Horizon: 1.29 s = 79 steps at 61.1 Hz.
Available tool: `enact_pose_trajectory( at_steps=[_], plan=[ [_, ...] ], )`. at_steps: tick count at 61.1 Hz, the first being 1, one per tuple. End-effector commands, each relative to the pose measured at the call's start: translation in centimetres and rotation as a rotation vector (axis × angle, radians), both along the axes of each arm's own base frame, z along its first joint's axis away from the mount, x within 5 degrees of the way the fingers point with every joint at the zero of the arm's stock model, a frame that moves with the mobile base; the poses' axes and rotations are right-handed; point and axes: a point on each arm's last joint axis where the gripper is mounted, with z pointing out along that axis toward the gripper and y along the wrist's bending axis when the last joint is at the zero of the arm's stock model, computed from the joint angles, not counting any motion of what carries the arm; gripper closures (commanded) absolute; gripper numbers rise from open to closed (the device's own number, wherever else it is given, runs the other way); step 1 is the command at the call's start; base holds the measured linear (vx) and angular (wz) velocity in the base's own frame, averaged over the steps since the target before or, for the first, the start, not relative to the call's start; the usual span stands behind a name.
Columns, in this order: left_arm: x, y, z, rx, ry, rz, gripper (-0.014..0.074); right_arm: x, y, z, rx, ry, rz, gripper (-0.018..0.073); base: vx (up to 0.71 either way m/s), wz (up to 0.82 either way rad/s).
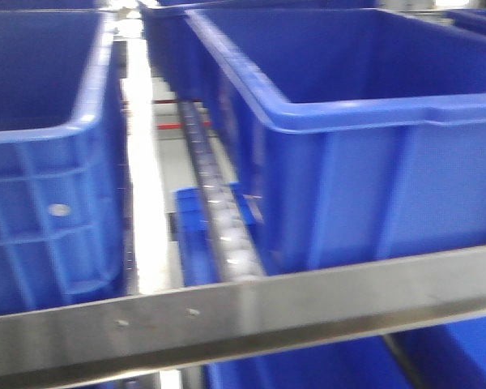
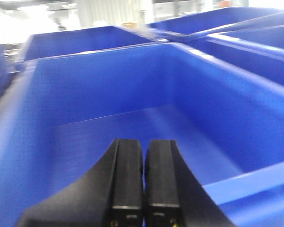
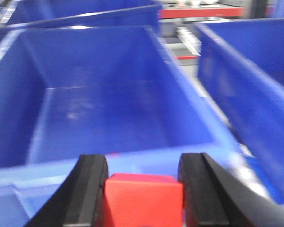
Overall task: Pick red cube and place on left shelf
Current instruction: 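Move the right gripper holding the red cube over a blue crate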
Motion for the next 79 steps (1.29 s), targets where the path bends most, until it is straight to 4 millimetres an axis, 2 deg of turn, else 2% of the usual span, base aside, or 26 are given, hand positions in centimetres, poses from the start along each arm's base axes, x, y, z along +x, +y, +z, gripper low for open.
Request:
enact_pose_trajectory(
  at_steps=[1,27,79],
  plan=[
    [0.1,0.02,-0.03,-0.004,-0.053,0.002,0.0491,0.03,0.03,1.81,-0.001,-0.117,0.003,0.0501,0.1,0.61],
    [0.1,0.02,-0.03,-0.004,-0.053,0.002,0.0491,0.03,0.03,1.81,-0.001,-0.117,0.003,0.0501,0.04,0.36],
    [0.1,0.02,-0.03,-0.004,-0.053,0.002,0.0491,0.03,0.03,1.81,-0.001,-0.117,0.003,0.0501,0.0,0.02]
  ],
)
